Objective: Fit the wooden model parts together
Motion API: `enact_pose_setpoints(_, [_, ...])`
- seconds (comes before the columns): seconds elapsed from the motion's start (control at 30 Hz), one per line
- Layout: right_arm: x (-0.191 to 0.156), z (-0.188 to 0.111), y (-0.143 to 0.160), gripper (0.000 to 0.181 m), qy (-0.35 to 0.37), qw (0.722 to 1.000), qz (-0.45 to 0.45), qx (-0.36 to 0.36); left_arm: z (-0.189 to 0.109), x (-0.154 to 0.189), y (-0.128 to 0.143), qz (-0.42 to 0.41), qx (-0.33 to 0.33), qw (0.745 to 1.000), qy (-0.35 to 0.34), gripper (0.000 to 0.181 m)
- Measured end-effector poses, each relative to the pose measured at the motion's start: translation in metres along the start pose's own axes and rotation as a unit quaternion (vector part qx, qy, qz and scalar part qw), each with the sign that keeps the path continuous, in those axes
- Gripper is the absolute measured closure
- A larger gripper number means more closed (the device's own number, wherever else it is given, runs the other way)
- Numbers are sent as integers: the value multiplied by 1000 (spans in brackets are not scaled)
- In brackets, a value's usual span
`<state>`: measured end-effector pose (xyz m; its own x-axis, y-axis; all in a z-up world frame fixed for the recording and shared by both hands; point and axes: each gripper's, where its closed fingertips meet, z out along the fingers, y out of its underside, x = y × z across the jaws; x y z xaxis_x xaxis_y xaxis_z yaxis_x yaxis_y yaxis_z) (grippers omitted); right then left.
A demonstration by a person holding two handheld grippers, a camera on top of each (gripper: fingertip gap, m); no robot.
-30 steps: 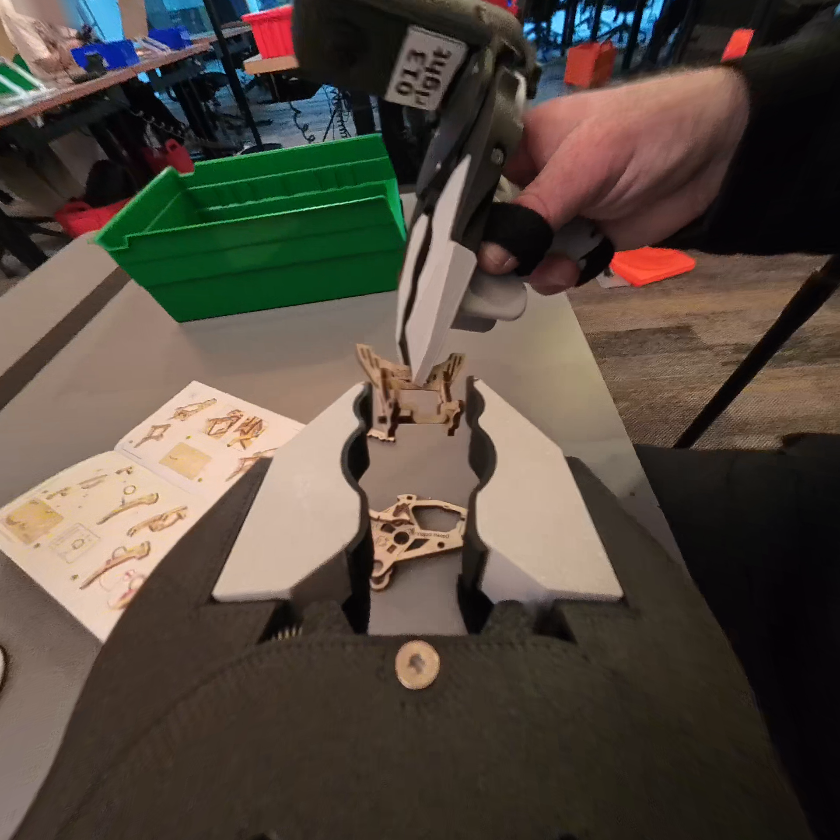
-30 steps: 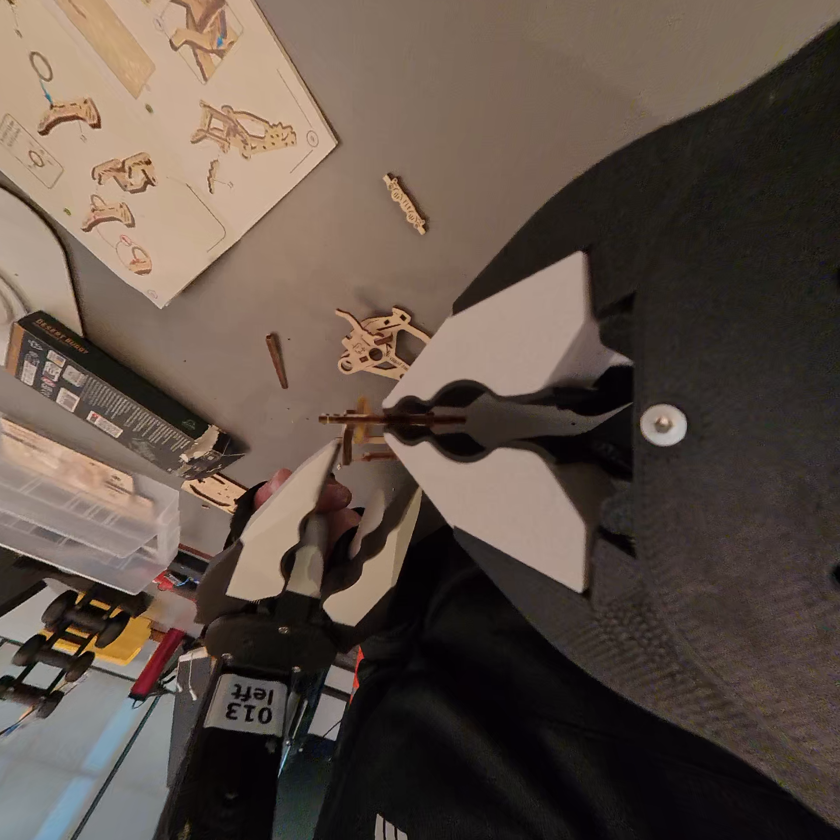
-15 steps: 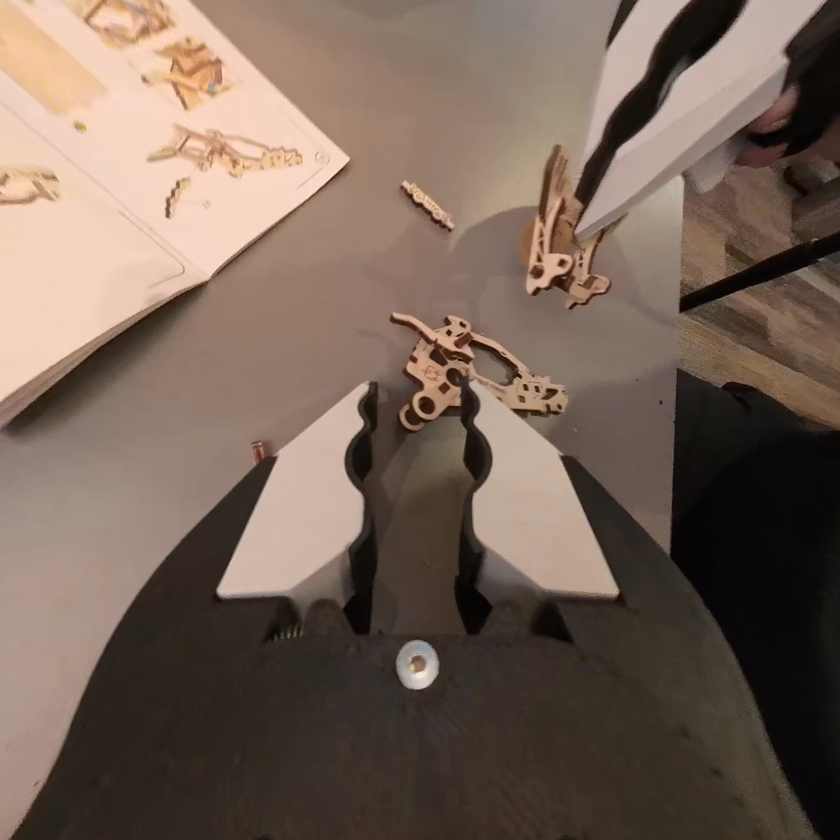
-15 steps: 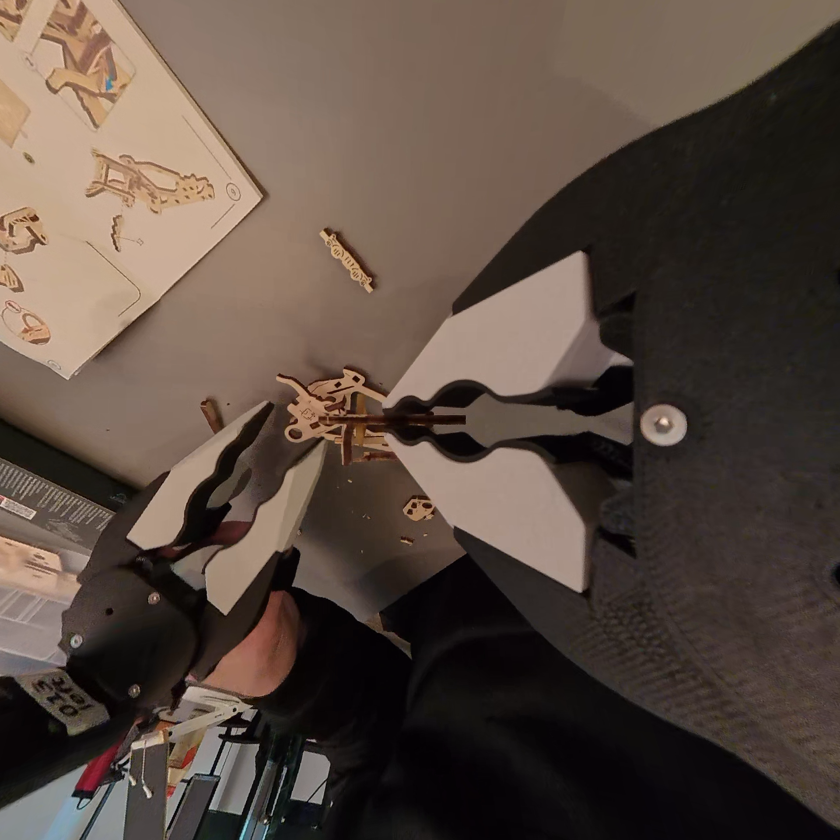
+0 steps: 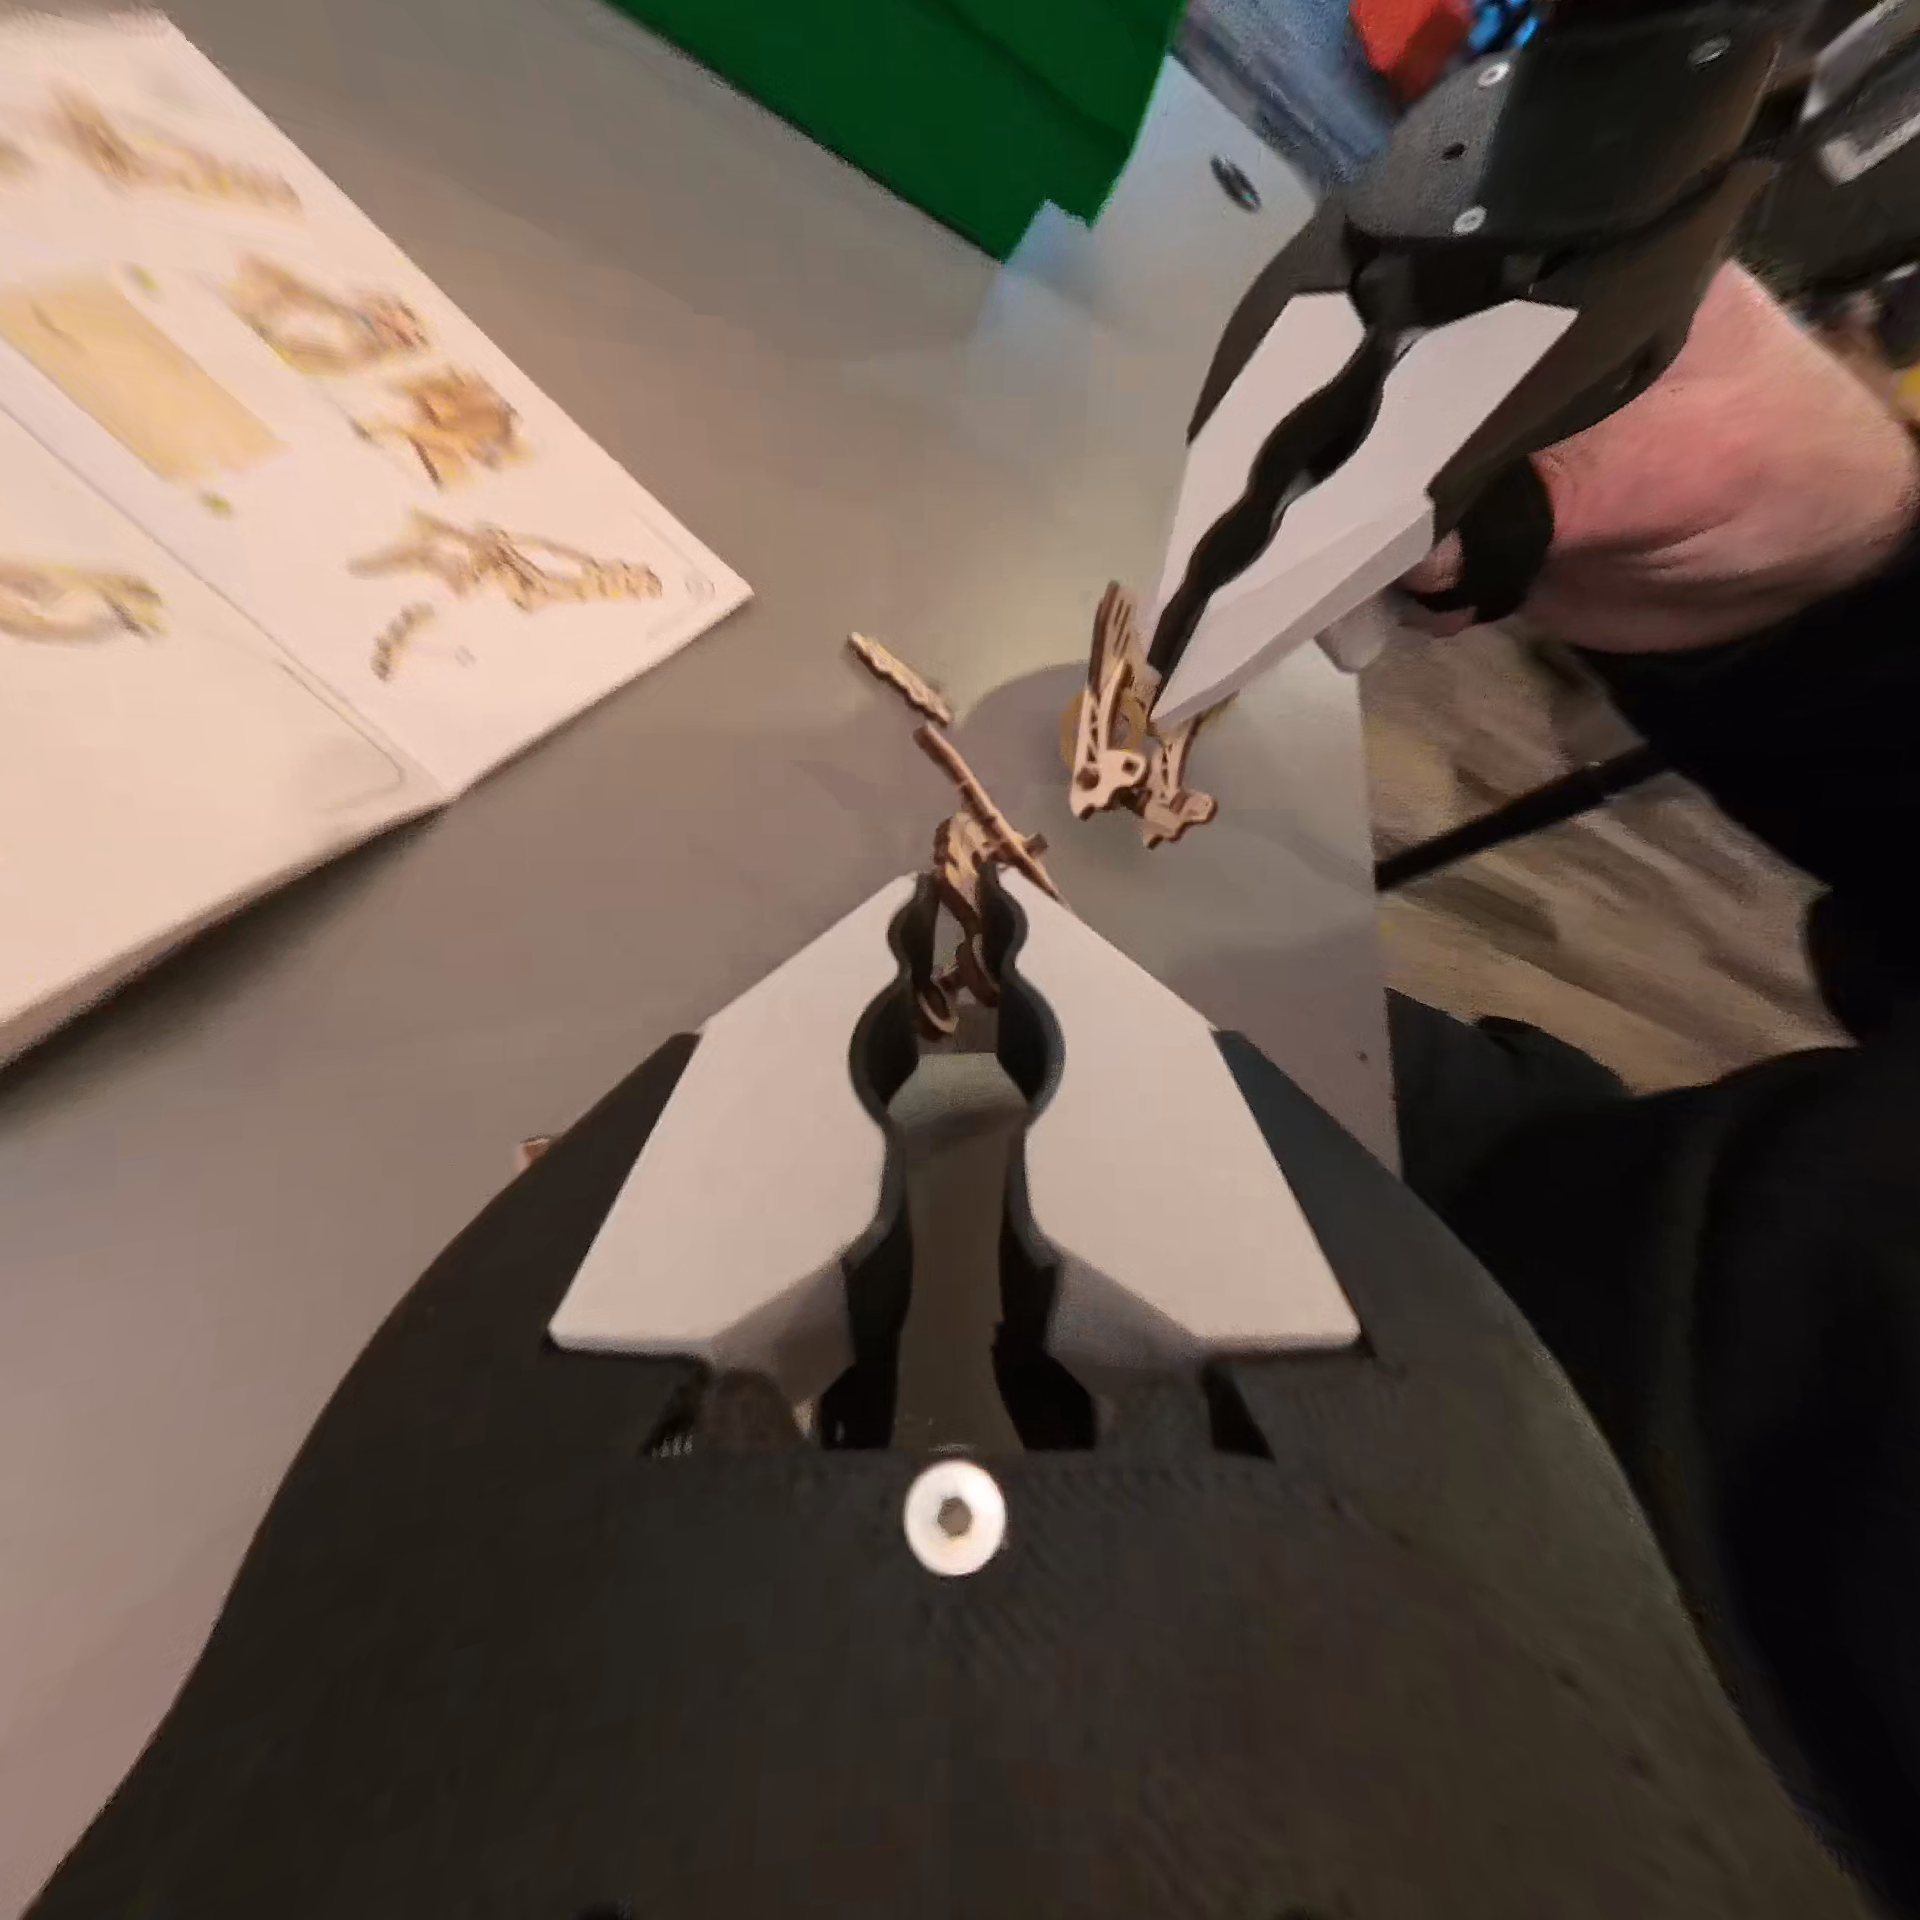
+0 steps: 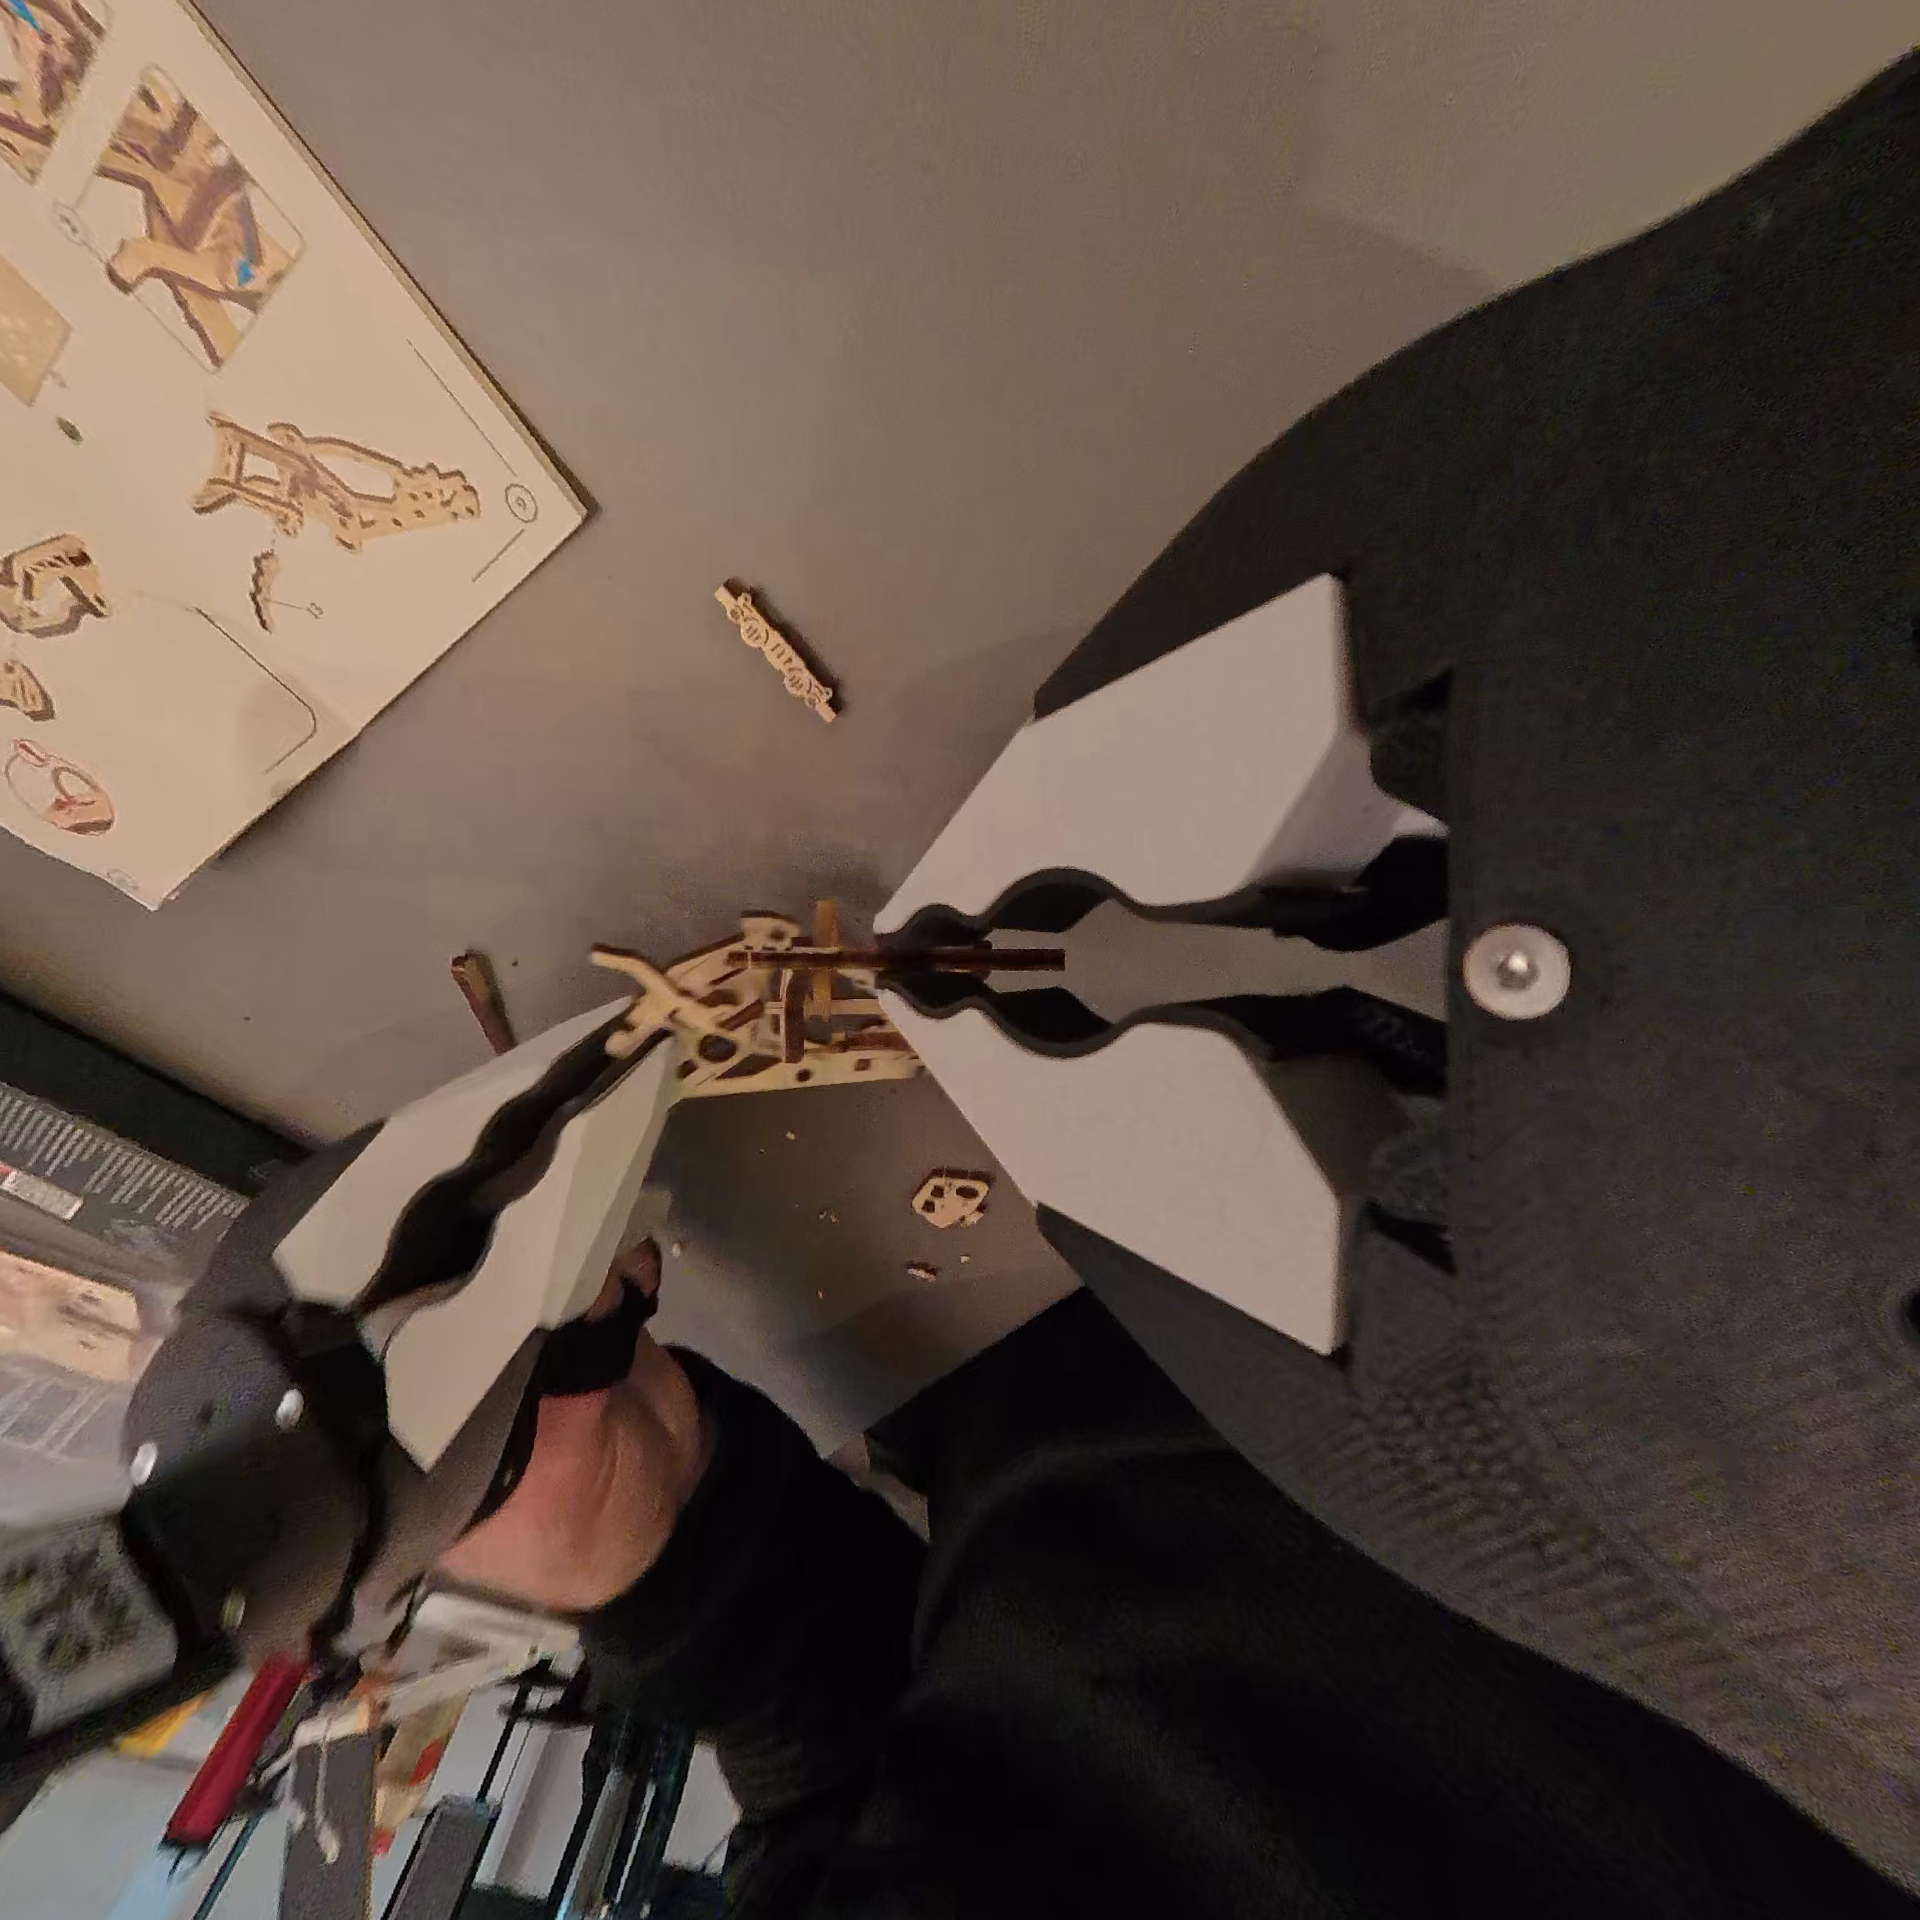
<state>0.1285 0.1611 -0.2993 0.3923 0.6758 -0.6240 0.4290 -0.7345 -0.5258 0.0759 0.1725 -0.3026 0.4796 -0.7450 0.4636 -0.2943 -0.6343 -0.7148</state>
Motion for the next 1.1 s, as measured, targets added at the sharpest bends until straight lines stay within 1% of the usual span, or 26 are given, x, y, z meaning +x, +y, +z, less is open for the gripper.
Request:
enact_pose_setpoints(0.03, [0, 0, 0, 181, 9, 1000, -8, -4, -4, 3, -6, 21, 10, 1000, -10, 176])
enact_pose_setpoints(0.07, [0, 0, -2, 181, 15, 1000, -14, -6, -7, 9, -14, 50, 24, 998, -19, 177])
enact_pose_setpoints(0.1, [-1, 0, -3, 181, 23, 1000, -19, -8, -12, 9, -20, 76, 29, 995, -51, 178])
enact_pose_setpoints(0.2, [-1, -4, -9, 181, 54, 998, -35, -17, -21, 19, -34, 156, 27, 982, -104, 180])
enact_pose_setpoints(0.27, [0, -7, -13, 181, 68, 997, -38, -18, -22, 20, -34, 192, 11, 972, -137, 180])
enact_pose_setpoints(0.33, [-1, -9, -15, 181, 72, 996, -39, -18, -19, 27, -34, 205, 22, 968, -142, 180])
enact_pose_setpoints(0.4, [-1, -10, -17, 181, 77, 996, -42, -17, -17, 26, -30, 231, 20, 958, -170, 180])
enact_pose_setpoints(0.43, [1, -11, -16, 181, 84, 995, -45, -19, -16, 29, -29, 242, 26, 955, -172, 180])
enact_pose_setpoints(0.57, [-1, -9, -17, 181, 65, 997, -35, -10, -15, 32, -29, 228, 52, 957, -169, 180])
enact_pose_setpoints(0.73, [-7, -19, -27, 181, 64, 997, -44, 15, -19, 32, -29, 210, 86, 959, -167, 180])
enact_pose_setpoints(0.83, [-18, -23, -36, 181, 50, 997, -53, 37, -19, 31, -27, 199, 100, 960, -168, 180])
enact_pose_setpoints(0.97, [-38, -20, -40, 181, 30, 996, -76, 39, -19, 35, -24, 196, 111, 961, -164, 180])
enact_pose_setpoints(1.03, [-45, -14, -35, 181, 25, 995, -91, 22, -19, 33, -20, 199, 104, 959, -173, 180])
enact_pose_setpoints(1.1, [-54, -15, -38, 181, -1, 996, -84, 35, -18, 31, -16, 194, 105, 960, -172, 180])
